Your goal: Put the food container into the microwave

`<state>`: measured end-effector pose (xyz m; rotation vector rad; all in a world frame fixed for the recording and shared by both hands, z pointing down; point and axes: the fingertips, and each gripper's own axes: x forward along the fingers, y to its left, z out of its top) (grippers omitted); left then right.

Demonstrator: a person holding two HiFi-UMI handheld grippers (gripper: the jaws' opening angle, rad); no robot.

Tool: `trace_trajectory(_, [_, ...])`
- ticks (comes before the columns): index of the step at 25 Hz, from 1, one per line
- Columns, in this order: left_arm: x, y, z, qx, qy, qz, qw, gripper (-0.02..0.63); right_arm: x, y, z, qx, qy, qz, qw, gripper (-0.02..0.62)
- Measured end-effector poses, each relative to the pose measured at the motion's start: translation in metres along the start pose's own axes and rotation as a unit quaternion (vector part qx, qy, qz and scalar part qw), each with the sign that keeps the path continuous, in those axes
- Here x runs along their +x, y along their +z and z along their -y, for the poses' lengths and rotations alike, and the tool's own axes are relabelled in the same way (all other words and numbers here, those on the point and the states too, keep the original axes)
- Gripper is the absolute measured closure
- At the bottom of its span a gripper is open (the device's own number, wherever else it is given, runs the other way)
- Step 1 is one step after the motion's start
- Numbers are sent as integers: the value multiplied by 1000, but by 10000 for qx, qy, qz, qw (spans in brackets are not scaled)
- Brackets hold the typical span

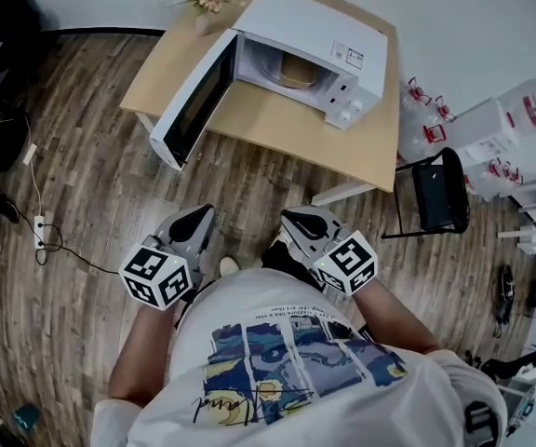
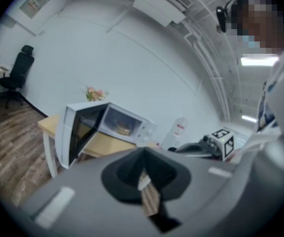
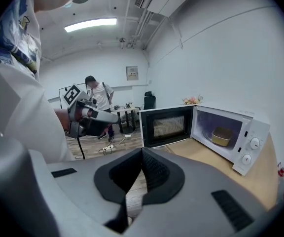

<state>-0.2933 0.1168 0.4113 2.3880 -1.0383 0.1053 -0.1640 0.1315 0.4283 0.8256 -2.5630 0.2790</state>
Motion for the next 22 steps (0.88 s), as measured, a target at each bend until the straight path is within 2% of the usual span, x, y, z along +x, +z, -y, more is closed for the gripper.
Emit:
trace_trajectory(14, [-11,-6,-1,-82,-28,-62,9999,598,8,-7,-5,116,-47,-43,9999,588])
trace_trajectory(18, [-1,1,-8,-97,-15,-60,9999,598,15,-9,8,142,-18,-105,9998,588])
trace_trajectory(22, [19,17,-14,-27,12,-19,10000,598,25,-10,39,156,-24,-204,9997,588])
